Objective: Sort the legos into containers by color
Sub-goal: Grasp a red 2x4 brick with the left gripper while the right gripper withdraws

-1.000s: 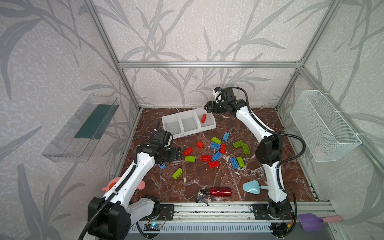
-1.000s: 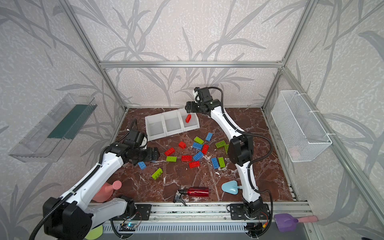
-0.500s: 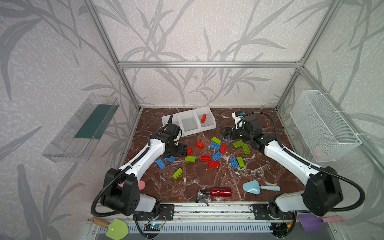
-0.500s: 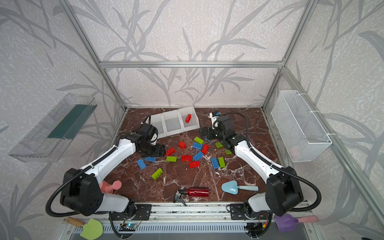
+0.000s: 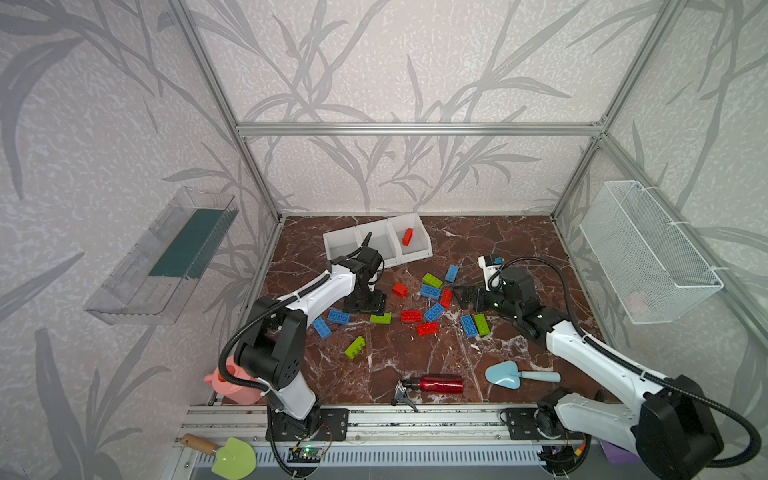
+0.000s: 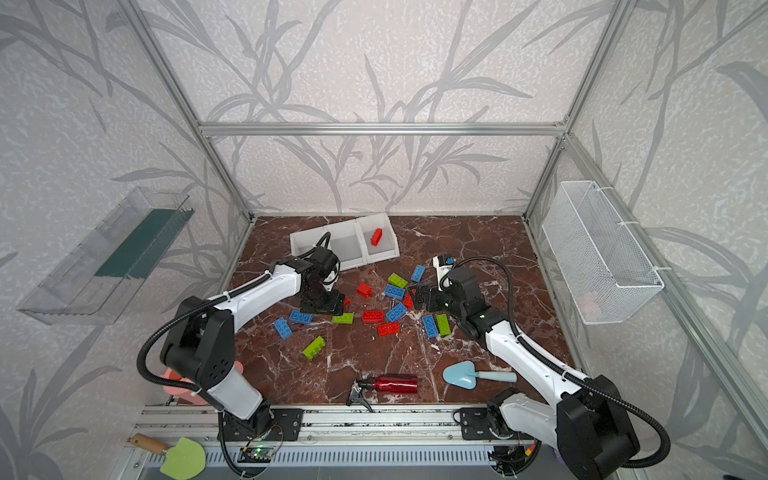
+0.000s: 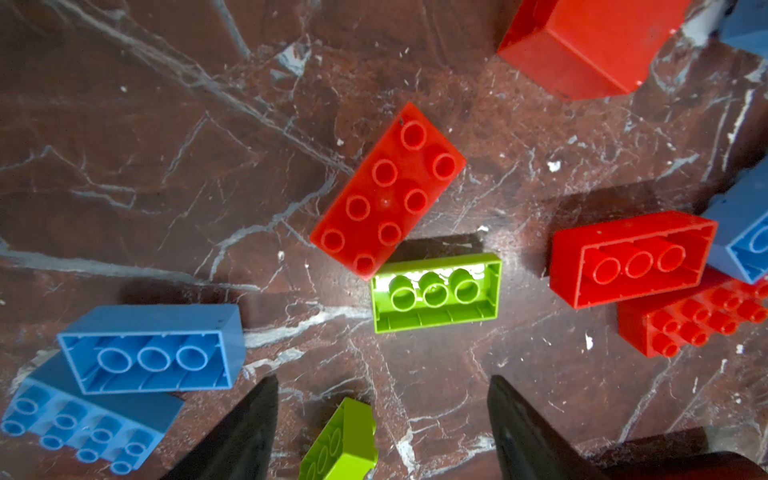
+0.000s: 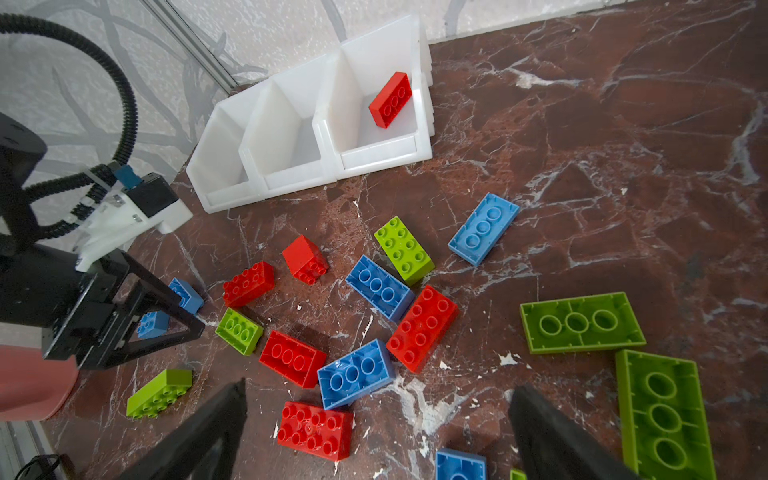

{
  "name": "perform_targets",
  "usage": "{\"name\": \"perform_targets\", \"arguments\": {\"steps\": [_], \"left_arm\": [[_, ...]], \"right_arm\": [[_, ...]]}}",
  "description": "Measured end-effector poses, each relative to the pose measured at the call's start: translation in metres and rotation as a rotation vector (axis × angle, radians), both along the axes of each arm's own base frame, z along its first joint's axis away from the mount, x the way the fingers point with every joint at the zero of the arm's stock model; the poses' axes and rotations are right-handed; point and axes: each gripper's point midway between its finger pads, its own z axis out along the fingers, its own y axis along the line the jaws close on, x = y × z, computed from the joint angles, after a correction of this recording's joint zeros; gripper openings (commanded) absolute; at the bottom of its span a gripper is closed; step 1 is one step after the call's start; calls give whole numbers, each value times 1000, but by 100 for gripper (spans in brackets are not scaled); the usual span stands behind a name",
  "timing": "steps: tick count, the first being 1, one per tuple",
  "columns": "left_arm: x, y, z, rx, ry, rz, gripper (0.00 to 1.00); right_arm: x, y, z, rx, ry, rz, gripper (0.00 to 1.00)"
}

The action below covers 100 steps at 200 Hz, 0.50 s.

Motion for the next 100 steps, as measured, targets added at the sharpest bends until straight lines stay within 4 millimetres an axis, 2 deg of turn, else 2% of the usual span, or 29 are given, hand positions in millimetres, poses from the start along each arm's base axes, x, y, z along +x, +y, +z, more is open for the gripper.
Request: {"name": "perform_targets", "arguments": {"steps": [39,100], "left_arm": [[16,-3,-19,36,32,9,85],[40,-10,-35,62,45,27,83]], "right_arm": [[1,0,0,4,-9,0,99],[2,-1,-11,-7,4,-1,99]]}}
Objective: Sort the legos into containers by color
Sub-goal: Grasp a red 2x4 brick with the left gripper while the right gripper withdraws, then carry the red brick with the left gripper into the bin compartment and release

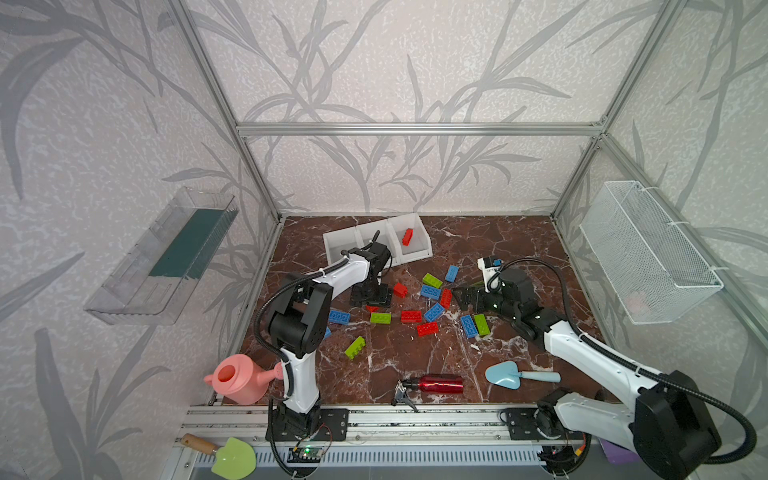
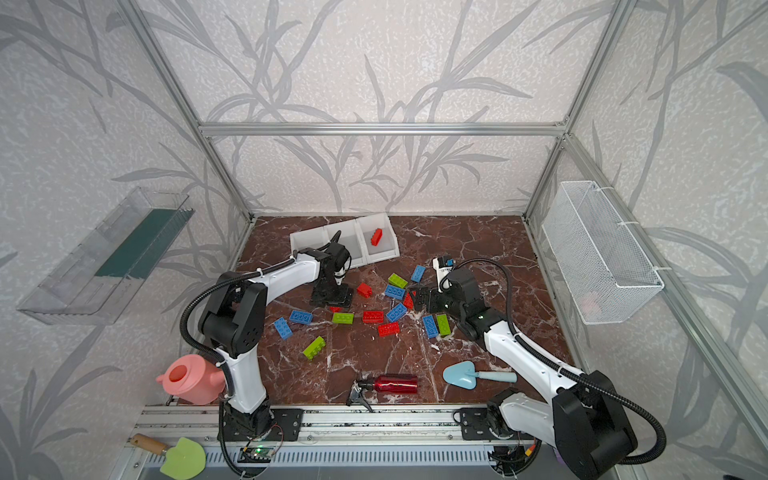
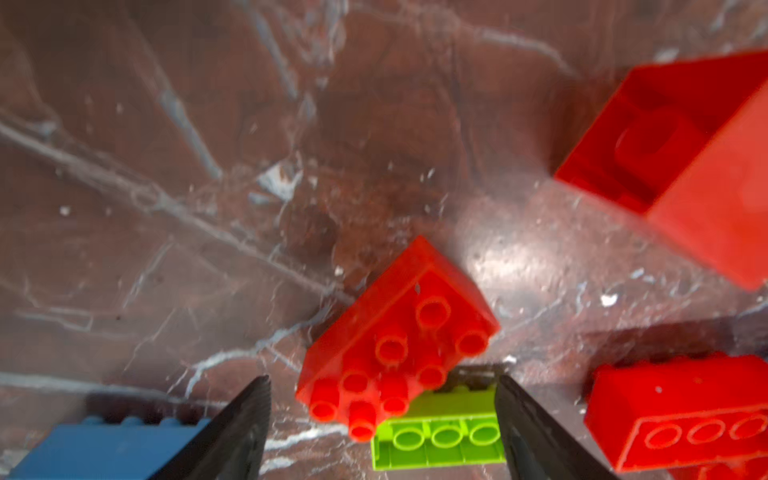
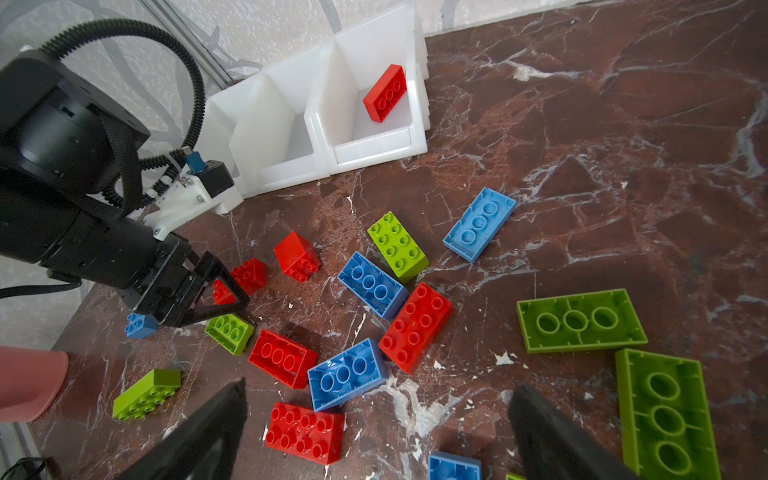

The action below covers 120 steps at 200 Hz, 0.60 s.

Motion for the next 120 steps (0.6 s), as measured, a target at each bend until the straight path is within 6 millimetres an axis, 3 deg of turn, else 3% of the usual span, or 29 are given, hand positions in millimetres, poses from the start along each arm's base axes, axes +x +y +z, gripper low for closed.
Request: {"name": "perform_targets", "arguments": {"steps": [26,120], "left_arm": [[9,-1,-2,12,-9,4,78],[13,2,-10,42,-6,11,42]], "right_arm": [[0,1,-4,1,5,4,99],[1,5,-10,13,12,19,99]]}}
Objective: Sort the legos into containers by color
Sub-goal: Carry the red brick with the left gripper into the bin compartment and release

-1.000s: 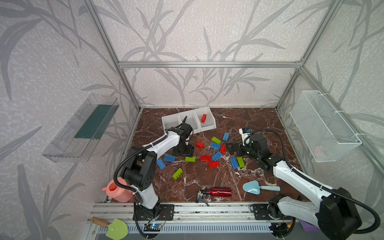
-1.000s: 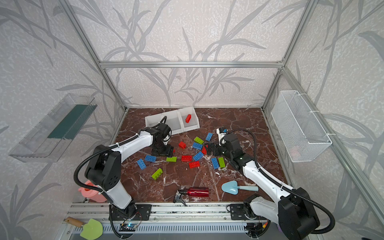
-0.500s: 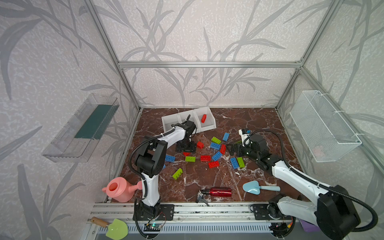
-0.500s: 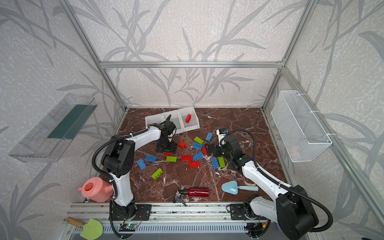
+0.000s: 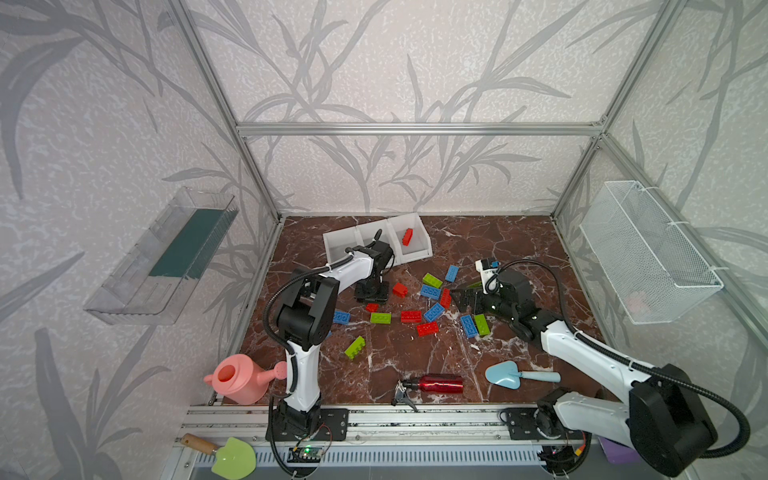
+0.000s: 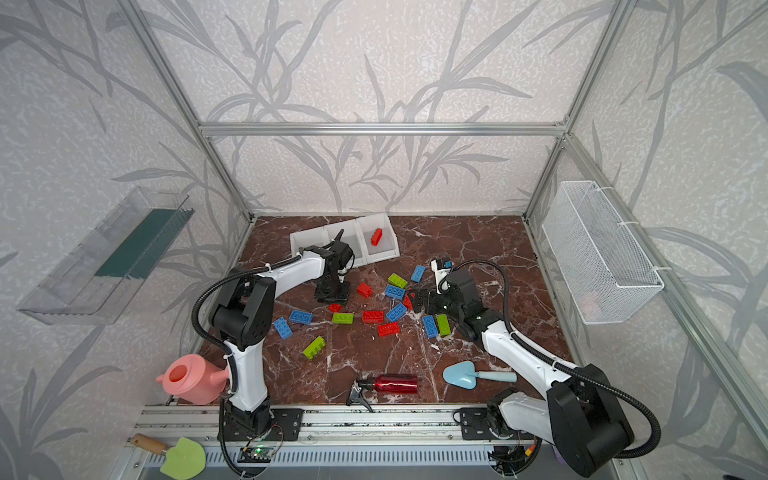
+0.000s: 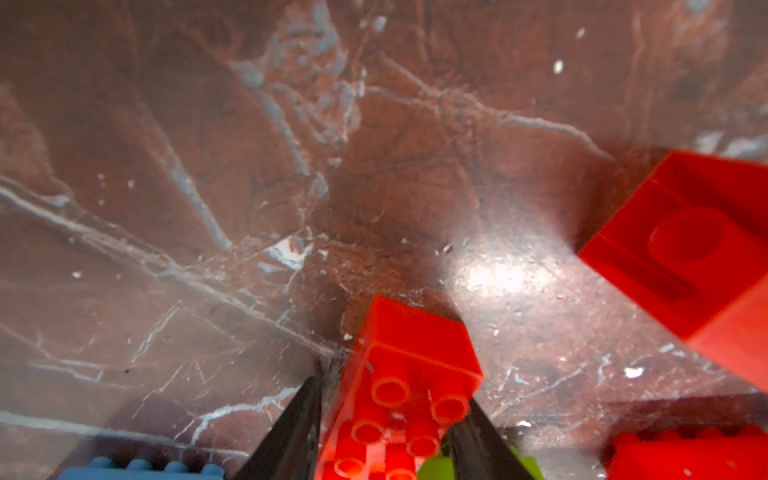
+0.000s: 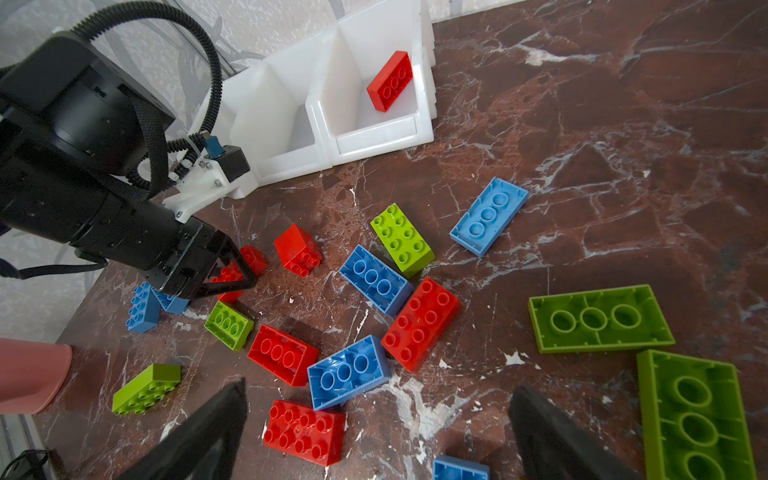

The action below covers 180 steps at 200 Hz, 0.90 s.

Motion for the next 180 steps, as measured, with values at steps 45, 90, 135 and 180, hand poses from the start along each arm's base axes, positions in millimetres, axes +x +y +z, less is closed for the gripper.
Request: {"name": "perform_targets", "arguments": {"steps": [45,90,135,180], "left_arm": [[0,0,0,0,0,5,31],[1,0,2,-3,-5,15,29],[29,-14,42,-55,-101,16,29],[79,-42,121,-173,-288,7,30]], "right_arm": [[-1,1,-1,6,9,3,99],[-1,1,-1,7,9,3,99],[-3,3,1,22,13,14,99],[-8,2,5,26,15,22,99]]}}
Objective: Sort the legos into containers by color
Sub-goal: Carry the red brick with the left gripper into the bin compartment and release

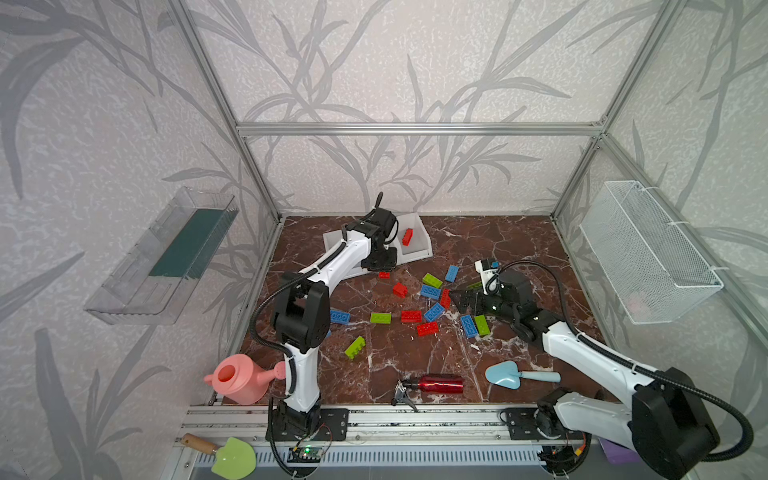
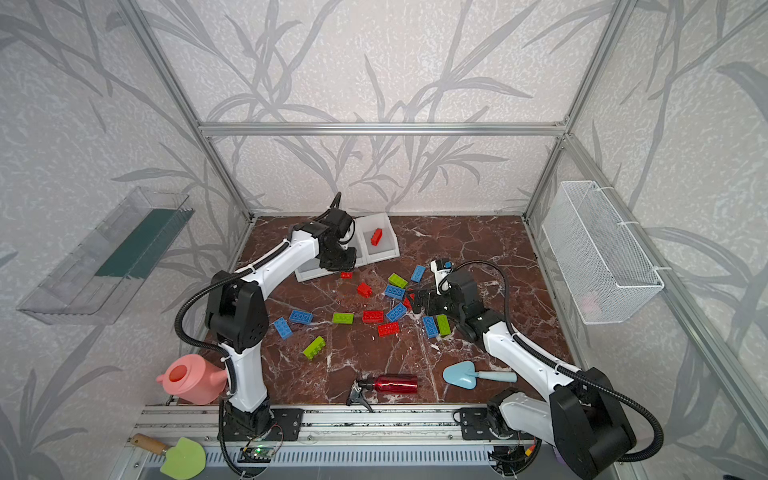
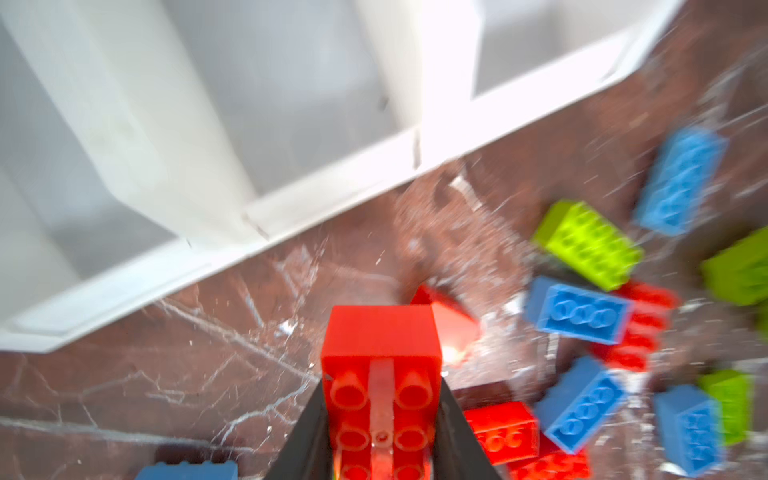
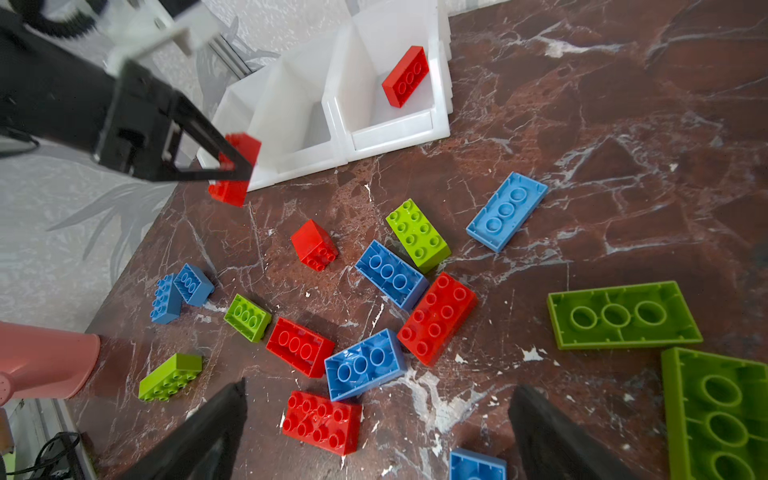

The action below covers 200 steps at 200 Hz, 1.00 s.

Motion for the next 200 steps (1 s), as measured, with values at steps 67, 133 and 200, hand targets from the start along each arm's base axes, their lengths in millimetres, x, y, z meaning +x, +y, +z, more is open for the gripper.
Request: {"name": "perform_targets", "arguments": {"steps": [67,133,200], "left_arm": [[69,-41,70,-133,-175,-28,30],[113,-65,40,-202,-178,-32,30],[152,-68,12,-309,-186,11,40]], "right_arm": [[-18,-5,5,-11,26,10,99],[-40,-6,-6,-57,96,41,99],[-52,-4,-3,-107,124,69,99]]}}
